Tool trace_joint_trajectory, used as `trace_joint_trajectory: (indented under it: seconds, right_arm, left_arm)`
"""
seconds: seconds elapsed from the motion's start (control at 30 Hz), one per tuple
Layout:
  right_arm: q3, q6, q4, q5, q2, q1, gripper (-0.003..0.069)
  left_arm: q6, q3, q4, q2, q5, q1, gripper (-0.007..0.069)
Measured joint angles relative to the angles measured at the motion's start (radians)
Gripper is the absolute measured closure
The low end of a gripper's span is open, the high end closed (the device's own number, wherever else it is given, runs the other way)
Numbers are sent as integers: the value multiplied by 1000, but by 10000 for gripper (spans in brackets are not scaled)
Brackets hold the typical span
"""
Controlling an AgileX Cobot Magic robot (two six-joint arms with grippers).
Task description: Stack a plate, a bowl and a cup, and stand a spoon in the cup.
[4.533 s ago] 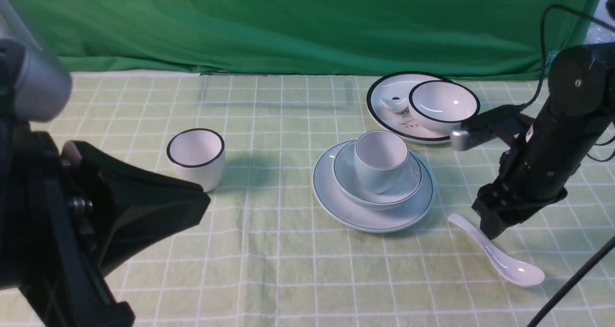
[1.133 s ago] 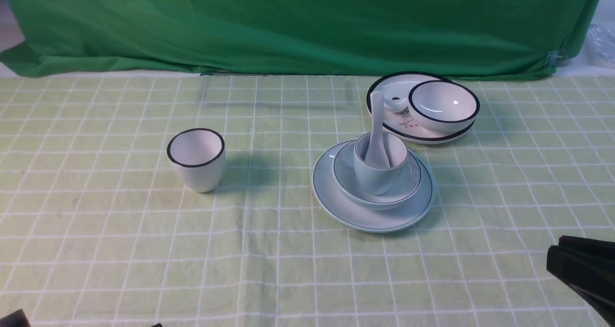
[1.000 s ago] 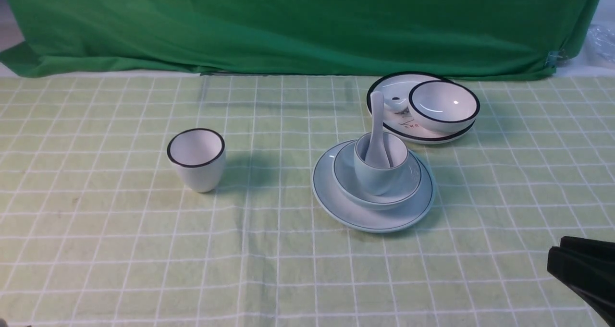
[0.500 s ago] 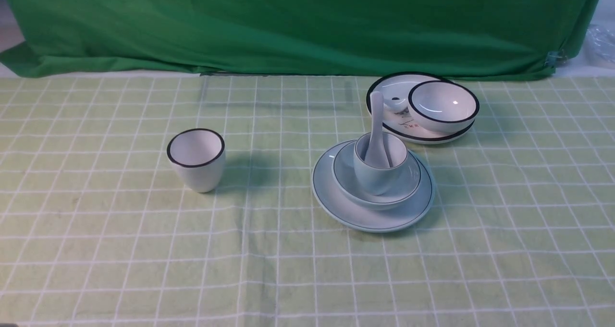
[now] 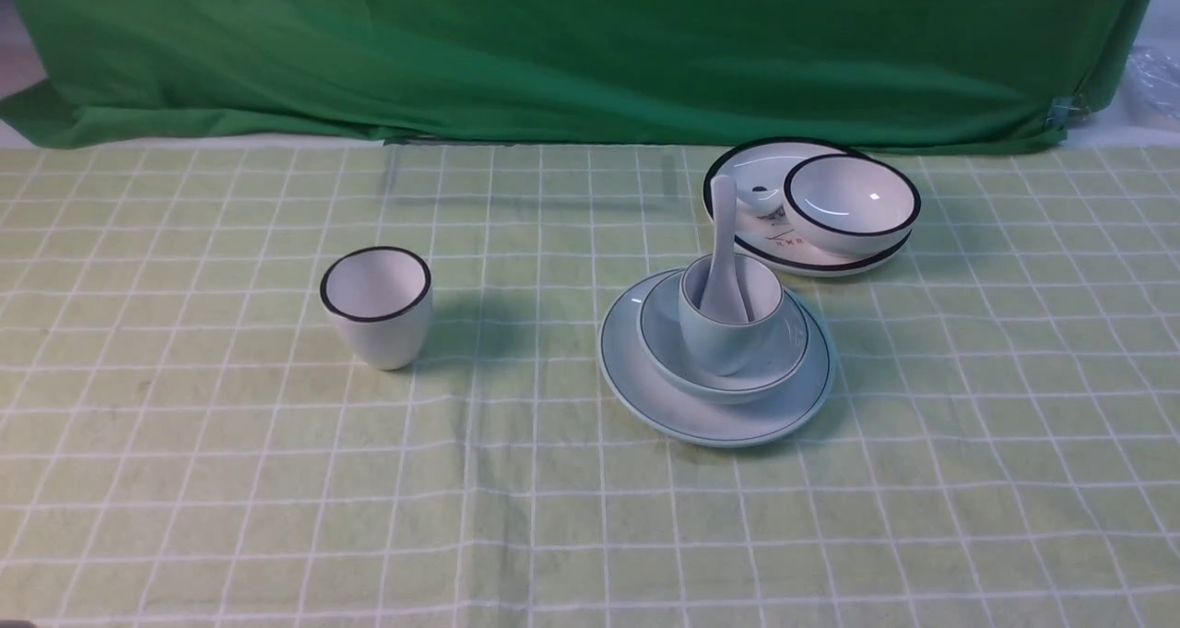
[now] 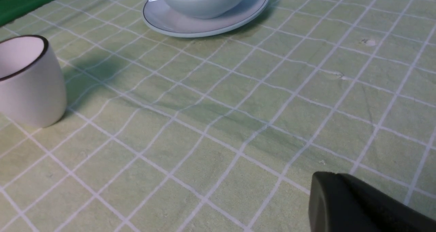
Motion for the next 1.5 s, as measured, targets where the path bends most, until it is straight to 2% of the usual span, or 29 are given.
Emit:
trace_joint_trajectory:
  seconds: [0.7, 0.8, 0.9, 0.93, 1.03, 1.07, 1.1, 1.17, 1.3, 1.5]
  right_arm:
    - [1, 22, 0, -4, 0, 0, 605]
    - [1, 22, 0, -5, 0, 0, 600]
    - [1, 22, 0, -5, 0, 0, 589]
    - [1, 22, 0, -5, 0, 0, 585]
    - [1, 22, 0, -5, 0, 0, 577]
    - [1, 22, 0, -5, 0, 0, 577]
    - [1, 23, 0, -5, 0, 0, 571]
    - [1, 23, 0, -6, 0, 0, 568]
    - [1, 23, 0, -6, -1, 0, 560]
    - [1, 23, 0, -6, -1, 0, 545]
  left_arm:
    - [9, 0, 22, 0, -32, 9, 622]
    - [19, 0, -8, -19, -207, 123, 622]
    - [20, 0, -54, -64, -332, 294, 622]
    - [20, 0, -92, -85, -352, 380, 622]
    - [15, 0, -188, -156, -322, 574, 622]
    - [15, 0, -194, -156, -317, 586, 622]
    - [15, 0, -223, -192, -270, 666, 622]
    - [15, 0, -246, -222, -177, 758, 622]
    - [15, 0, -249, -230, -9, 828, 622]
    - [15, 0, -257, -230, 4, 835, 622]
